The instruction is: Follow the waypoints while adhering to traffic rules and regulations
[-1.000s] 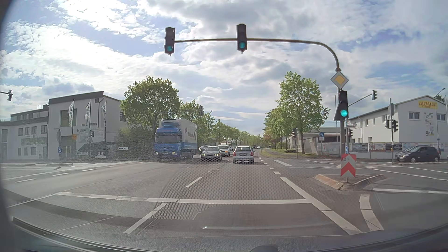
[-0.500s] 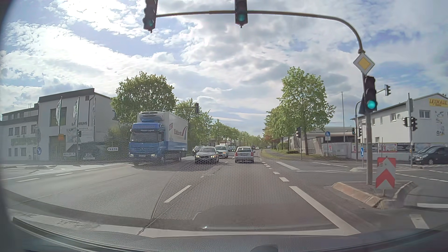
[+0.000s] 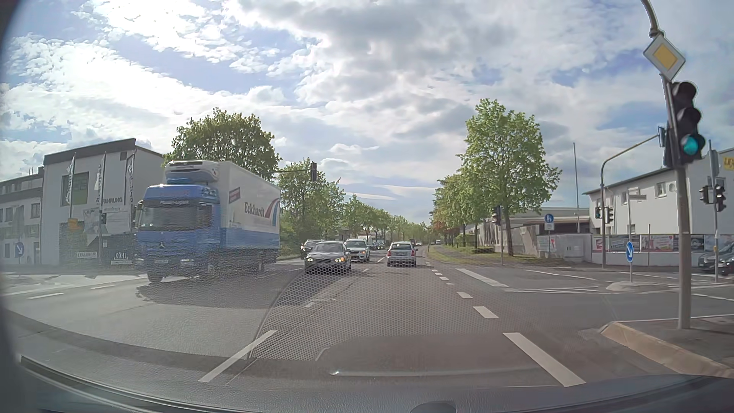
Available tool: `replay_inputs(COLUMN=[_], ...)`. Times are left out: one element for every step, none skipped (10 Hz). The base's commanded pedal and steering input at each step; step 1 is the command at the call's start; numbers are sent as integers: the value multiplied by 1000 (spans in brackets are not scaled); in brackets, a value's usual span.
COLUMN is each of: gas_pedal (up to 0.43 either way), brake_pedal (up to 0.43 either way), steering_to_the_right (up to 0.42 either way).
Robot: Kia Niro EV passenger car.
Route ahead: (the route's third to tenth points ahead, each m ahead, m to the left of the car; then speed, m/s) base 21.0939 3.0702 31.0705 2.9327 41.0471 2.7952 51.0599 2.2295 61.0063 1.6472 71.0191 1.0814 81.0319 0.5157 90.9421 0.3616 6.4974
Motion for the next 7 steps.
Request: replay_inputs(gas_pedal=[240,209,209,197,197,197,197], brake_pedal=[0,0,0,0,0,0,0], steering_to_the_right=[5,5,5,5,5,5,4])
